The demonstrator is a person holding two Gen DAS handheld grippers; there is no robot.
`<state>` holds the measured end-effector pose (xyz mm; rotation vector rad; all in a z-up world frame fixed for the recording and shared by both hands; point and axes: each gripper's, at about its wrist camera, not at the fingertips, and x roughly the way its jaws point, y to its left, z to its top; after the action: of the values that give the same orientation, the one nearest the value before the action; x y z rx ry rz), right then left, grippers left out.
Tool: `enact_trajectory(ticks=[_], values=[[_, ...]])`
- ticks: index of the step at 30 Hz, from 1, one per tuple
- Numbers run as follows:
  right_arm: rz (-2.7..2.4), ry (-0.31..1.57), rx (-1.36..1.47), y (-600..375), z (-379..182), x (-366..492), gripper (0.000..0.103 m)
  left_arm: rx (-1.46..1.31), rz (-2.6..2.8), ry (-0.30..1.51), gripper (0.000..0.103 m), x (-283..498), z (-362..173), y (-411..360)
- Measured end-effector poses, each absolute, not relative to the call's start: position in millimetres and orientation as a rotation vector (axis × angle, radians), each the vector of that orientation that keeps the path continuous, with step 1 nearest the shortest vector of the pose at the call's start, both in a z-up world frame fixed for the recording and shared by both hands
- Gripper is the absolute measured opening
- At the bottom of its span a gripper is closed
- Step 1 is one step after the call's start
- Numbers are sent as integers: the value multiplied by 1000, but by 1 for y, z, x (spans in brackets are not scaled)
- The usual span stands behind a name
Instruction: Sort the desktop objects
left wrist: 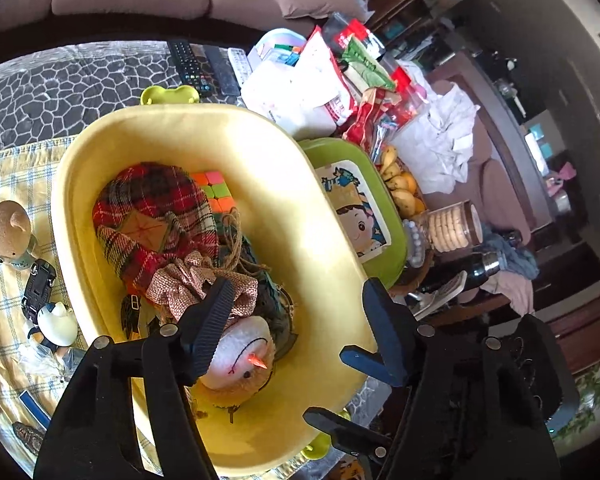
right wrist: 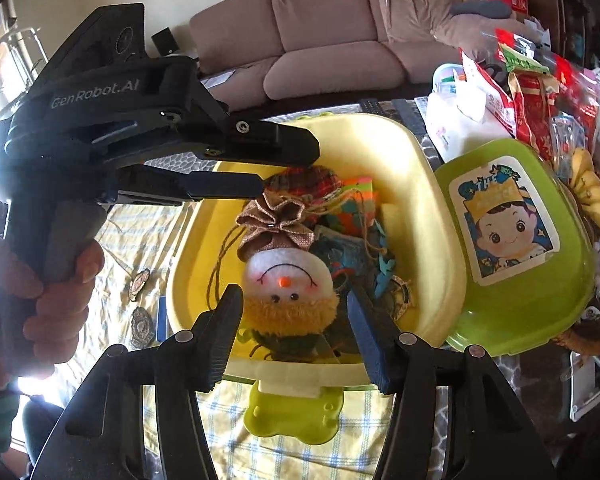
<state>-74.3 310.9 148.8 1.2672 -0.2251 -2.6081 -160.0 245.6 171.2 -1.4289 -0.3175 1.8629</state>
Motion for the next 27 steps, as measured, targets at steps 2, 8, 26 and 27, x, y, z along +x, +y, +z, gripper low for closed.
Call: enact_trajectory(ticks=[2,8,26,27], values=[[-2603,-236,1273,313,146,-73,56,-1471,1869,-268,57,-159,161,250],[-2604,-243,1276,317,144,-71,56,-1536,1953,-61,49,-149,150,262],[-2642,-205,1285,306,161,-44,61,-1378,2063,-57,74,-99,211,199],[-2646,-204,1289,305,161,-42,64,-1378,2073,-53,75,-95,211,193]])
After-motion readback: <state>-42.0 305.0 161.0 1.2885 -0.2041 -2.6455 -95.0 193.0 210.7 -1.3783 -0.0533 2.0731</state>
